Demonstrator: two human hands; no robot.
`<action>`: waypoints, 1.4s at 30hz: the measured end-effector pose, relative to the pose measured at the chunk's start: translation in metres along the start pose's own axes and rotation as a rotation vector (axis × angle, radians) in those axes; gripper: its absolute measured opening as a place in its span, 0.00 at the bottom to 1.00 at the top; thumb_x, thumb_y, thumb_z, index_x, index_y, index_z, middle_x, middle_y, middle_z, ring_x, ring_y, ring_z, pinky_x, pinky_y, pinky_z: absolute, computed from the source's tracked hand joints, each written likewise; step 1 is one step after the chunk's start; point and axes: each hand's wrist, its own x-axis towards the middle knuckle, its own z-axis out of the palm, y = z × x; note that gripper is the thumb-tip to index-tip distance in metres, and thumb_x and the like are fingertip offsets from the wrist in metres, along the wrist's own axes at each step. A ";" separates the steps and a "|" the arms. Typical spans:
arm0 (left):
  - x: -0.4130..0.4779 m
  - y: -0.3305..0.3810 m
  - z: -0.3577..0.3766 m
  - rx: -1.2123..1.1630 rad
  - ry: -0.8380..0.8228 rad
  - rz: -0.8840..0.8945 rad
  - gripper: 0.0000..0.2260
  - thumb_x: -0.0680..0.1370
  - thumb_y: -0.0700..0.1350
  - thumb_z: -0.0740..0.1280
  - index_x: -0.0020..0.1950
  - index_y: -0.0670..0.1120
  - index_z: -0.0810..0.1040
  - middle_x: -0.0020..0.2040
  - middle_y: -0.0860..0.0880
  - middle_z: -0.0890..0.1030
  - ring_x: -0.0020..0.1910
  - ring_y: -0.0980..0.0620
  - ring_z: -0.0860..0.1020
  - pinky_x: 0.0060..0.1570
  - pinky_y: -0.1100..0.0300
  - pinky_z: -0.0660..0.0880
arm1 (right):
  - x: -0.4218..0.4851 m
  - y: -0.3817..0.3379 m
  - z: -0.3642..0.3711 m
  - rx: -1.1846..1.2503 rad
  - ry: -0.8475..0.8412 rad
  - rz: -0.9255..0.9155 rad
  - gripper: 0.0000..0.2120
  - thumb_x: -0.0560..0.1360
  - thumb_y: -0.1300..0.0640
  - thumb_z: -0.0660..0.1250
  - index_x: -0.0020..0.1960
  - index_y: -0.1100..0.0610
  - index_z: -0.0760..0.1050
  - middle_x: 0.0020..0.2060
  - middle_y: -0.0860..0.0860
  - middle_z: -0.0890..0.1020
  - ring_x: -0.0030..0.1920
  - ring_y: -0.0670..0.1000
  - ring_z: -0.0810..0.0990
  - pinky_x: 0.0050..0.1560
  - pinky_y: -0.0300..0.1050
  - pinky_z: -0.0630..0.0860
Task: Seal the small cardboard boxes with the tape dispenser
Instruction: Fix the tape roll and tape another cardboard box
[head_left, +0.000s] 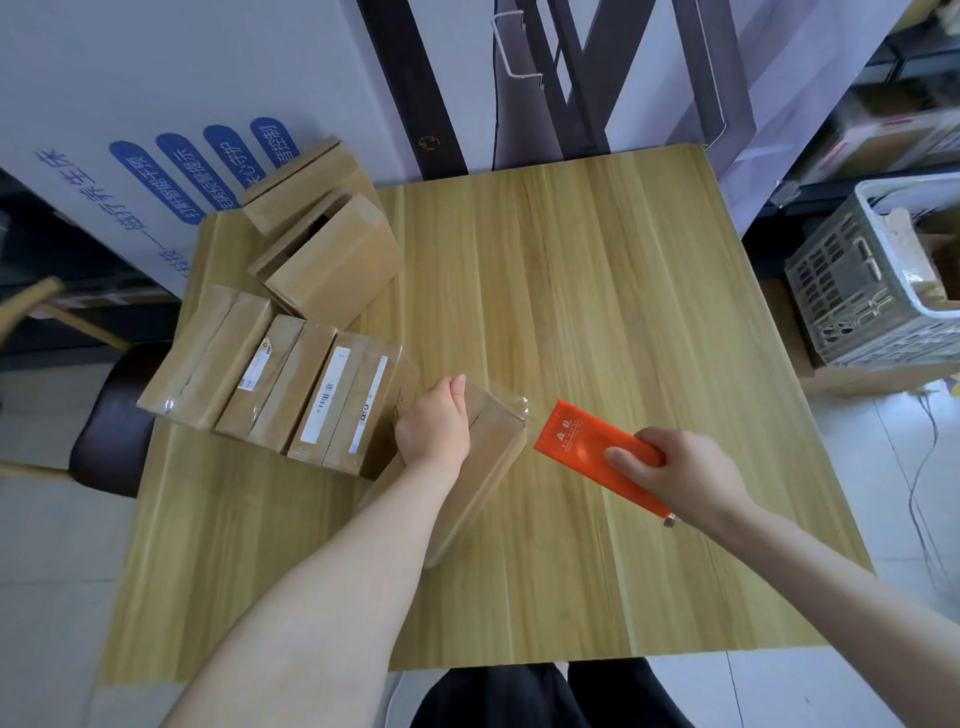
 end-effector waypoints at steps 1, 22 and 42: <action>-0.001 0.001 0.000 0.001 0.004 -0.004 0.20 0.82 0.58 0.42 0.40 0.51 0.67 0.27 0.55 0.65 0.31 0.47 0.70 0.26 0.60 0.55 | 0.003 -0.006 0.001 -0.057 -0.003 0.011 0.17 0.74 0.37 0.63 0.37 0.49 0.76 0.28 0.47 0.80 0.18 0.46 0.78 0.26 0.41 0.73; -0.016 0.019 -0.014 -0.464 -0.117 -0.570 0.19 0.82 0.59 0.49 0.50 0.48 0.74 0.46 0.48 0.80 0.45 0.44 0.78 0.47 0.52 0.76 | 0.035 -0.064 0.009 -0.494 0.295 -0.029 0.20 0.75 0.38 0.59 0.43 0.53 0.78 0.27 0.47 0.69 0.34 0.55 0.72 0.32 0.43 0.61; -0.005 0.047 0.003 -0.504 -0.128 0.456 0.16 0.81 0.39 0.59 0.67 0.46 0.76 0.68 0.51 0.75 0.67 0.54 0.73 0.67 0.64 0.65 | 0.009 -0.044 0.022 0.378 0.435 0.342 0.26 0.73 0.38 0.62 0.33 0.61 0.75 0.26 0.52 0.76 0.29 0.54 0.75 0.28 0.43 0.67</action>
